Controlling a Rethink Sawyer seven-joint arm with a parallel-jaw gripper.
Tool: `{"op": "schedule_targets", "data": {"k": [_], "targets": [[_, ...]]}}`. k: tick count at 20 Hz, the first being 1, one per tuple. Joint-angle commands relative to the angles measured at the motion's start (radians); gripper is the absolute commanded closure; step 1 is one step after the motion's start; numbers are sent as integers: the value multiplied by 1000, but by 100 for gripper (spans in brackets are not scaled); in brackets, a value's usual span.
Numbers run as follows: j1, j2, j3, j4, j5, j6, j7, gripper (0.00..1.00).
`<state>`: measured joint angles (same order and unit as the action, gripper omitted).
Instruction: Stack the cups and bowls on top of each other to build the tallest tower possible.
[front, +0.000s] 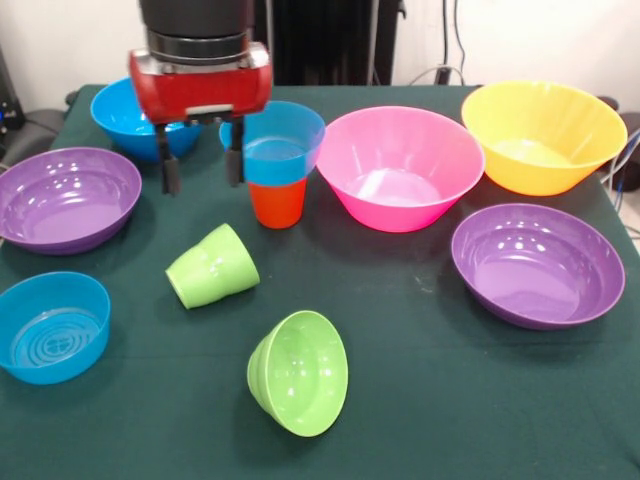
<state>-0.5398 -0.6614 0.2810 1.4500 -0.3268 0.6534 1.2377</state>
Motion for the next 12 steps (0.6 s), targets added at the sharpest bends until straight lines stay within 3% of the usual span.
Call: {"op": "schedule_targets", "data": {"k": [1, 5, 9, 12], "targets": [[112, 6, -86, 51, -30, -45, 254, 0], [150, -25, -137, 73, -46, -69, 275, 0], [174, -49, -185, 126, -73, -153, 307, 0], [223, -34, -249, 86, -109, -189, 355, 0]]}}
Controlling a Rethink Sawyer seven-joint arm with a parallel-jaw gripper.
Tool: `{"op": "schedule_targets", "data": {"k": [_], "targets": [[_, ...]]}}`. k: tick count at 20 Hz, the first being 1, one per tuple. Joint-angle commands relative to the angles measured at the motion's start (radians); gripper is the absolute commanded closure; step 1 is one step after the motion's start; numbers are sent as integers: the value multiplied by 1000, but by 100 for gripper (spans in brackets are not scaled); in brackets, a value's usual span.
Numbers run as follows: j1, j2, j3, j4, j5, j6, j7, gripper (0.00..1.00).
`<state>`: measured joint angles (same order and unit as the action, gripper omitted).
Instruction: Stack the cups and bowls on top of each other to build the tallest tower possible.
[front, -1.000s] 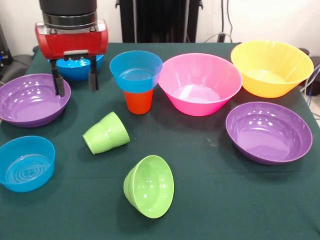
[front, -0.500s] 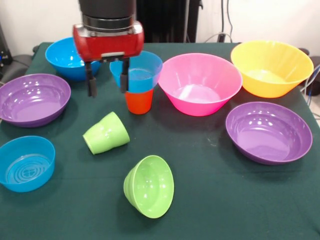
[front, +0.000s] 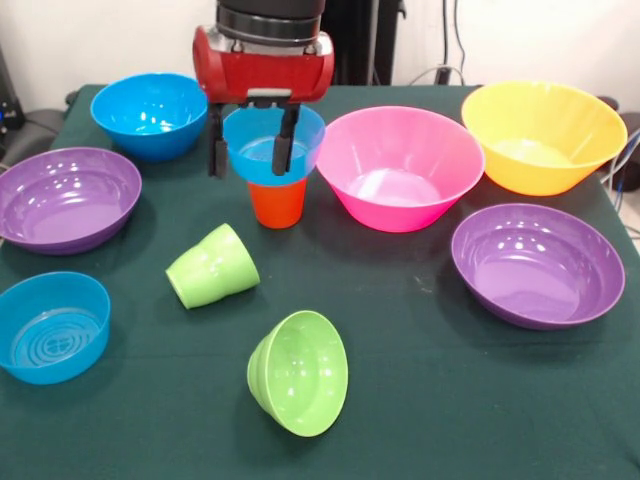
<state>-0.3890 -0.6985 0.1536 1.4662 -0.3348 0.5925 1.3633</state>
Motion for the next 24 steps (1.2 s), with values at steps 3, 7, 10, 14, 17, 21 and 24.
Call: {"op": "schedule_targets", "data": {"k": [3, 7, 10, 14, 17, 21, 24], "targets": [[100, 42, -180, 24, -127, -175, 255, 0], [106, 94, -228, -10, -151, -258, 272, 0], [105, 126, -256, -17, -153, -328, 288, 0], [97, 151, -254, -18, -135, -372, 283, 0], [90, 145, -233, -23, -106, -346, 259, 0], [84, 117, -221, -11, -74, -311, 253, 0], [151, 162, -308, -77, -63, -297, 322, 0]]}}
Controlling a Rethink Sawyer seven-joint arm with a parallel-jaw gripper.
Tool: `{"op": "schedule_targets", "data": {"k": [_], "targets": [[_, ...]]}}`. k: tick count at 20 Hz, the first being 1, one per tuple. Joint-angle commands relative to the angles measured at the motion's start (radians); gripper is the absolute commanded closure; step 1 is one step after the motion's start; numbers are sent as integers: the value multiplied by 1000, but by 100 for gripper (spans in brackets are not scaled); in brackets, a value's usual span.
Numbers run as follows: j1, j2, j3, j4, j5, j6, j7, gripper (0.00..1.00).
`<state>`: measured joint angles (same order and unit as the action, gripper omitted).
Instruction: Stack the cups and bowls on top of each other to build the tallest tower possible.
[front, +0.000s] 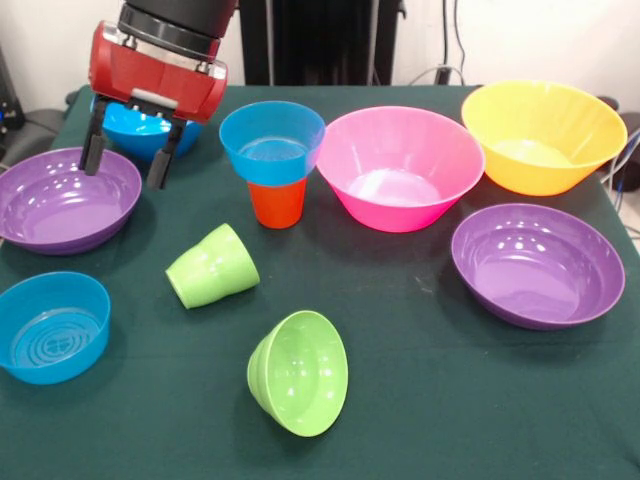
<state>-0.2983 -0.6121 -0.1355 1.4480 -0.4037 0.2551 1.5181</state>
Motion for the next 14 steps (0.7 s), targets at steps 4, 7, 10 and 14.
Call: {"op": "schedule_targets", "data": {"k": [4, 7, 10, 14], "targets": [[119, 149, -87, -115, 43, 46, 239, 0], [127, 161, -89, -124, 64, 55, 237, 0], [143, 184, -111, -141, 83, 59, 252, 0], [162, 226, -128, -160, 108, 46, 279, 0]]}}
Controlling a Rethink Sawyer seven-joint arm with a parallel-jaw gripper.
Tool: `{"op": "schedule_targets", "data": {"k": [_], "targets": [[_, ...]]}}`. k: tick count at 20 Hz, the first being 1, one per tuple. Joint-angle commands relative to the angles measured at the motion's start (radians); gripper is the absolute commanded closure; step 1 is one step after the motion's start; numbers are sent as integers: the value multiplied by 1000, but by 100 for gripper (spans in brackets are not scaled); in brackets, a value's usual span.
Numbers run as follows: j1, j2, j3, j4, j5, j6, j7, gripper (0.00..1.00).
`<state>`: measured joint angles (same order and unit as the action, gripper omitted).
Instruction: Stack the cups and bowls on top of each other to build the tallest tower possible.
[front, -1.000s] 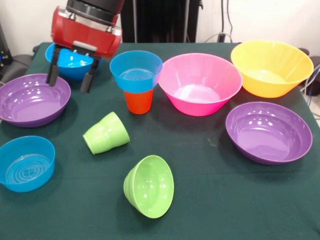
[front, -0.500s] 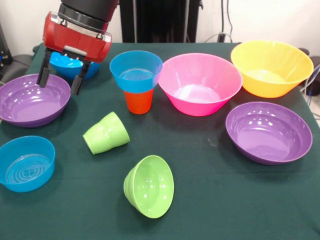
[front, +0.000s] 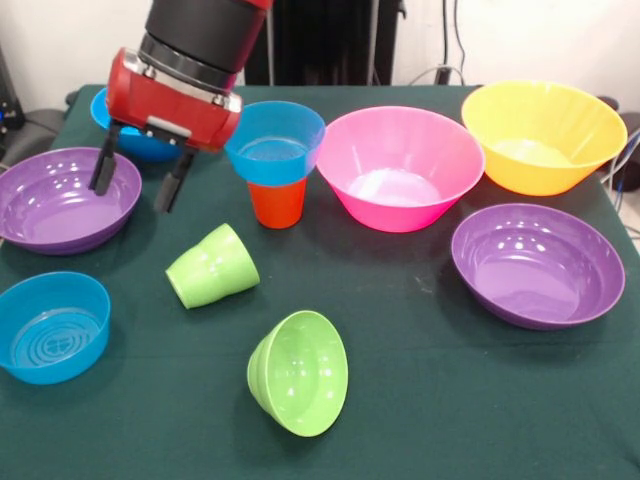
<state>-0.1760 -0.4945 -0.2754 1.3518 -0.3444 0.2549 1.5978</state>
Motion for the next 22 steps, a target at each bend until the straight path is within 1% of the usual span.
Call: {"op": "schedule_targets", "data": {"k": [1, 4, 8, 15, 22], "targets": [[44, 120, 9, -71, 54, 41, 205, 0], [59, 138, -1, -71, 67, 19, 221, 0], [64, 144, 3, -72, 80, 25, 226, 0], [43, 109, 58, -26, 99, 30, 208, 0], [31, 71, 103, 5, 118, 61, 186, 0]]}}
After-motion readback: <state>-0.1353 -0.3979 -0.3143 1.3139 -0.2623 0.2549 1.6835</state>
